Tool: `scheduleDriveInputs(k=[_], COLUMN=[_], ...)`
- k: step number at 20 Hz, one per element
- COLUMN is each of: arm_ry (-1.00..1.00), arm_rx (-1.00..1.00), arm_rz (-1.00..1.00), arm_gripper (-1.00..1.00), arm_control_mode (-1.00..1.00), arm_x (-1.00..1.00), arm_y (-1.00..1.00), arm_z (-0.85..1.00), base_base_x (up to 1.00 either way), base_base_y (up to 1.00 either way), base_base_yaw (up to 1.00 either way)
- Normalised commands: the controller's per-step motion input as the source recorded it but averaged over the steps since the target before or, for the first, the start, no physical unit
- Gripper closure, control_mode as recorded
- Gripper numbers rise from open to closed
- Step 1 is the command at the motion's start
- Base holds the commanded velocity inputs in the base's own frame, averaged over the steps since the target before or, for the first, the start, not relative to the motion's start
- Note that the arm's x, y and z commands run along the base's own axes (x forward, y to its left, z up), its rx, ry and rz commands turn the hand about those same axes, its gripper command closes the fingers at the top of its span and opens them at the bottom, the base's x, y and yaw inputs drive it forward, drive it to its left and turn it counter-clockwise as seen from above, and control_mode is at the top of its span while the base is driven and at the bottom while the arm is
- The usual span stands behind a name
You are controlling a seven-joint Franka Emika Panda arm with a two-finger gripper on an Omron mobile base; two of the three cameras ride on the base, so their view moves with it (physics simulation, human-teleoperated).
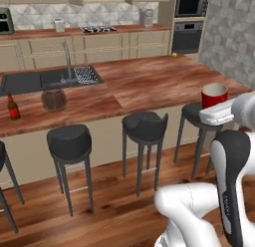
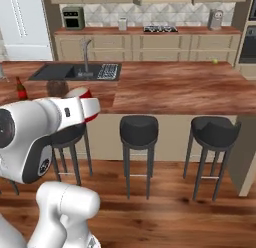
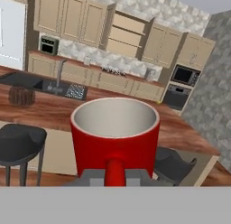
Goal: Open the cabinet directly in front. Then move the beer and the mug to the dining counter with the jar on it.
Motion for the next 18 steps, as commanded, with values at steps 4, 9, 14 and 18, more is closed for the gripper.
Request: scheduleDriveInputs(k=[4, 9, 14, 18], arm_ry=[0.0, 0.0, 0.0, 0.0], arm_rx=[0.0, 0.0, 0.0, 0.0], arm_rz=[0.0, 0.0, 0.0, 0.0], arm_gripper=[1.0, 1.0, 1.0, 1.0], arm_control_mode=[1.0, 1.0, 1.0, 1.0], arm_x=[0.0, 0.0, 0.0, 0.0], arm_y=[0.0, 0.0, 0.0, 0.0], arm_z=[0.0, 0.0, 0.0, 0.0], base_base_x=[0.05, 0.48, 0.94, 1.0], base_base_y=[0.94, 0.37, 0.03, 0.01], base_base_yaw=[0.1, 0.03, 0.0, 0.0])
